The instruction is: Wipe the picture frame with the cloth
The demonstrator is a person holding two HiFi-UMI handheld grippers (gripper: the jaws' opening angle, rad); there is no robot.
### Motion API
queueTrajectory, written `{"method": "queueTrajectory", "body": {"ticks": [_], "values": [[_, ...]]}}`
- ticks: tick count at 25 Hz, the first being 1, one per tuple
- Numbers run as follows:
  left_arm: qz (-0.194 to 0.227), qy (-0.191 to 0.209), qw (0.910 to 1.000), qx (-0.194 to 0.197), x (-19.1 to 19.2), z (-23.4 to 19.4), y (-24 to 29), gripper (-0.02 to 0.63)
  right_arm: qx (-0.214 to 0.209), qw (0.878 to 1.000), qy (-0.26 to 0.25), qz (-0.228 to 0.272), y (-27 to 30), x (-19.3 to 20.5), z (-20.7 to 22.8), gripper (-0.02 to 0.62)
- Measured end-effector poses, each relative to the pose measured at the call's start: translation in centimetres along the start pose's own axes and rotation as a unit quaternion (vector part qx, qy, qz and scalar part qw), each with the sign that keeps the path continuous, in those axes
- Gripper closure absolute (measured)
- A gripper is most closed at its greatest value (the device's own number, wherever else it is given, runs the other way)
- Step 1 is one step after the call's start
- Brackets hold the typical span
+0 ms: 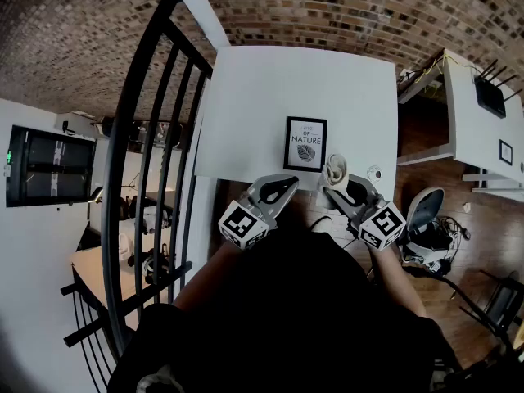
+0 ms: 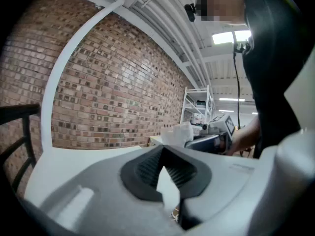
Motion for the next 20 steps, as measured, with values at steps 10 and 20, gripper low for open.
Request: {"method": "queueTrajectory", "body": {"ticks": [10,20], "values": [[-0.008,0.017,0.9988,0.045,-0.5,-11.7,-1.3,0.607,0.065,0.996,0.050,-0.016,10.0,-2.8,3.3,0.477],[-0.009,0.014,0.9993,0.035,0.2,-15.5,0.1,0.607,0.100,0.978,-0.014,-0.183,15.3,2.6,11.6,0.477]]}}
Point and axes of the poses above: the fingertips, and each gripper's own axes: y forward along the fingers, z to its right, x out of its underside, the point moved 1 cm from there along -y, backward along the fingers, and after that the axes turned 9 degrees about -z, right-handed, at the moved point
